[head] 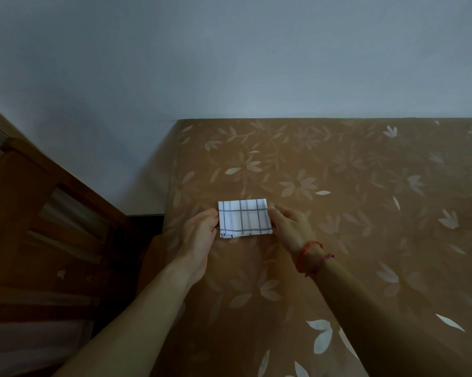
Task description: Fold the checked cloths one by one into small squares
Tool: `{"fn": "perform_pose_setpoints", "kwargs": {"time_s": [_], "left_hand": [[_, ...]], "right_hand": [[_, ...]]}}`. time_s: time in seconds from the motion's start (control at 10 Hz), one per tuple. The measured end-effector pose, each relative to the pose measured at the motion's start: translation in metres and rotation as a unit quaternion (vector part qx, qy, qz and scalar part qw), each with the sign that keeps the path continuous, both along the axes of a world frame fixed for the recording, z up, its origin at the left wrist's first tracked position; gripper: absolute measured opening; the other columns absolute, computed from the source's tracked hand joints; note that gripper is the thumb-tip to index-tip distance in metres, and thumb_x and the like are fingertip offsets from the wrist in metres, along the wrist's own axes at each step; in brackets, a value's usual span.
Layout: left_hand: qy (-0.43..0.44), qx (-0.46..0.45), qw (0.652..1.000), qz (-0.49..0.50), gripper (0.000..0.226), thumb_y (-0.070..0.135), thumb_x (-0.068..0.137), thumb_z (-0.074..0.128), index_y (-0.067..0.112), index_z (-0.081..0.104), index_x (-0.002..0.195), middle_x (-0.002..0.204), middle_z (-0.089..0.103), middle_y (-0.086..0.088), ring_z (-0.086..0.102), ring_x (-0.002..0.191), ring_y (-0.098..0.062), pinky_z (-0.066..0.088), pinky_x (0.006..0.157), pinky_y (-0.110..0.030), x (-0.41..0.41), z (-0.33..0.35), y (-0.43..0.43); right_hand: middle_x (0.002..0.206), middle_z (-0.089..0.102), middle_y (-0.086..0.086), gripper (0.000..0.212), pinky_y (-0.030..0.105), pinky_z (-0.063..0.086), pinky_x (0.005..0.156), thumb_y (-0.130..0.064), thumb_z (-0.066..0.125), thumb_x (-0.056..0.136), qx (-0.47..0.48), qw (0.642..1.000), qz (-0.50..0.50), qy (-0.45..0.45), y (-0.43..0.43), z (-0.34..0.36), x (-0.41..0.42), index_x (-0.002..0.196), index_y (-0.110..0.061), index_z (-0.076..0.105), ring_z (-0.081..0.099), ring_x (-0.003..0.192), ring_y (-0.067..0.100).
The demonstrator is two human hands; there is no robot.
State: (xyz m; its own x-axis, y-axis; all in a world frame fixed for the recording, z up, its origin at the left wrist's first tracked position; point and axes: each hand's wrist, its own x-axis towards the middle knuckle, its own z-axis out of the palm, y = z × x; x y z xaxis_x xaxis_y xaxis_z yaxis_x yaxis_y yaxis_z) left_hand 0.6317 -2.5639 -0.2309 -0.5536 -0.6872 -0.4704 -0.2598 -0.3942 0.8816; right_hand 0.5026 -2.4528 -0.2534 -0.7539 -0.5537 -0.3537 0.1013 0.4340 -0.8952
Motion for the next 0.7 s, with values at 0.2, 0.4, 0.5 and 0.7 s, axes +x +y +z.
{"fn": "perform_pose_setpoints", "kwargs": {"time_s": [0.2, 0.4, 0.5, 0.7], "left_hand": [[-0.016, -0.055, 0.998, -0.025, 0.038, 0.004, 0.094, 0.044, 0.027, 0.060, 0.068, 0.072, 0.061, 0.015, 0.055, 0.071, 0.000, 0.040, 0.063, -0.017, 0.014, 0.008, 0.002], [-0.139, -0.259, 0.949, -0.117, 0.035, 0.033, 0.092, 0.051, 0.034, 0.054, 0.126, 0.116, 0.048, 0.021, 0.044, 0.112, -0.003, 0.038, 0.096, -0.027, 0.040, 0.019, 0.014], [-0.160, -0.392, 0.893, -0.155, 0.042, 0.040, 0.093, 0.051, 0.026, 0.048, 0.132, 0.129, 0.040, 0.018, 0.036, 0.130, -0.011, 0.029, 0.104, -0.026, 0.056, 0.025, 0.018], [-0.204, -0.472, 0.833, -0.204, 0.065, 0.054, 0.094, 0.043, 0.025, 0.026, 0.150, 0.158, 0.014, 0.007, 0.013, 0.144, -0.012, 0.023, 0.112, -0.035, 0.084, 0.060, 0.037]], "right_hand": [[0.100, 0.069, -0.004, 0.032, 0.032, 0.054, 0.087, -0.039, 0.049, 0.095, 0.034, 0.999, 0.019, 0.026, 0.009, 0.011, 0.003, 0.109, -0.018, 0.068, 0.065, 0.096, 0.012], [0.133, 0.054, 0.004, 0.049, 0.028, 0.040, 0.094, -0.040, 0.046, 0.097, 0.122, 0.981, 0.068, 0.132, 0.032, 0.043, 0.023, 0.141, -0.017, 0.043, 0.051, 0.122, 0.023], [0.133, 0.049, -0.002, 0.053, 0.035, 0.037, 0.103, -0.041, 0.048, 0.096, 0.182, 0.961, 0.116, 0.173, 0.052, 0.047, 0.036, 0.144, -0.022, 0.036, 0.047, 0.119, 0.019], [0.150, 0.032, 0.004, 0.064, 0.042, 0.035, 0.107, -0.058, 0.040, 0.092, 0.235, 0.897, 0.174, 0.331, 0.075, 0.084, 0.068, 0.148, -0.033, 0.023, 0.035, 0.134, 0.027]]}}
